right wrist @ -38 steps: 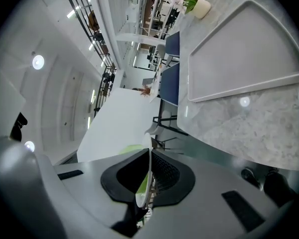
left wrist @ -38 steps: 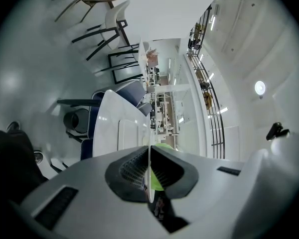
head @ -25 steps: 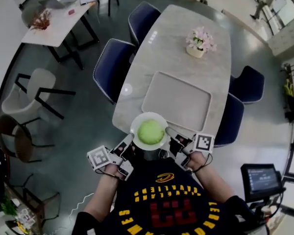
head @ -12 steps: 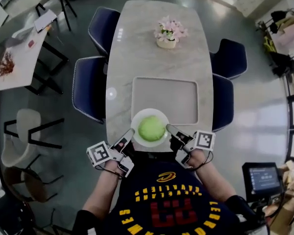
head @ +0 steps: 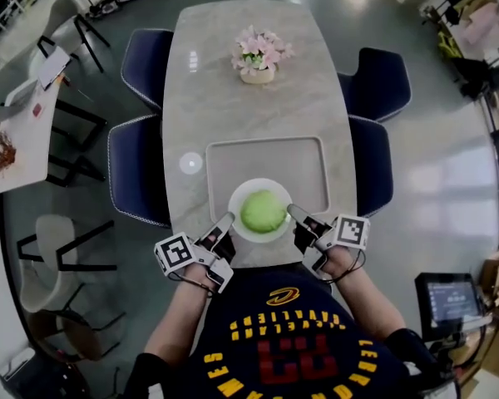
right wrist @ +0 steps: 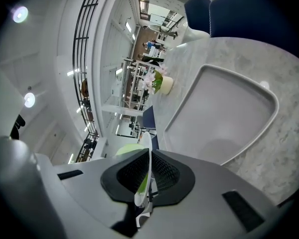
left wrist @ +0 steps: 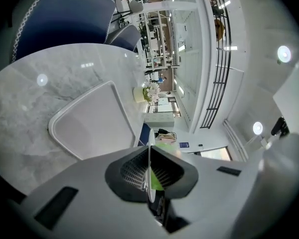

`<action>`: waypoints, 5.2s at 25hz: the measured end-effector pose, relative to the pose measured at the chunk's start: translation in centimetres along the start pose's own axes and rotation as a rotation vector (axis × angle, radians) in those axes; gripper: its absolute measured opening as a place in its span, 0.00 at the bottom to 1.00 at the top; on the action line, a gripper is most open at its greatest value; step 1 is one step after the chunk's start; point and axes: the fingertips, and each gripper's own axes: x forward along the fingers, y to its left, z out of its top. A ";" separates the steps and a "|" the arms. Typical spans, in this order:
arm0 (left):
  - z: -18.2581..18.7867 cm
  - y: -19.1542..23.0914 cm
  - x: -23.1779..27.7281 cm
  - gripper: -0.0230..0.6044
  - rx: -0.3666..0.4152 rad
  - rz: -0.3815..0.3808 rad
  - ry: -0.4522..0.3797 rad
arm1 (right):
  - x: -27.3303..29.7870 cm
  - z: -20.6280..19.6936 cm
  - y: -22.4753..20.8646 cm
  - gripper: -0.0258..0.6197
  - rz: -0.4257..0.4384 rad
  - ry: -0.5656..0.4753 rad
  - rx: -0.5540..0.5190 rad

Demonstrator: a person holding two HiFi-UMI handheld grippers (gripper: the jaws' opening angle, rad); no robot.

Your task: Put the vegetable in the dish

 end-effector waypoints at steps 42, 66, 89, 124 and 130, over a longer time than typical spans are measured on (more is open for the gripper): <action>3.3 9.6 10.6 0.06 0.063 0.164 0.059 | 5.1 6.7 -10.8 0.07 -0.063 -0.029 0.080; 3.0 12.6 10.8 0.06 0.108 0.228 0.104 | 5.9 5.6 -13.1 0.07 -0.135 0.007 0.030; 3.1 14.4 11.1 0.06 0.196 0.394 0.165 | 7.0 5.3 -14.1 0.07 -0.220 0.089 -0.090; 4.3 15.3 11.3 0.09 0.378 0.522 0.117 | 7.2 7.4 -15.6 0.10 -0.474 0.151 -0.491; 4.4 14.3 10.9 0.09 0.394 0.500 0.083 | 6.4 8.8 -14.9 0.10 -0.436 0.096 -0.460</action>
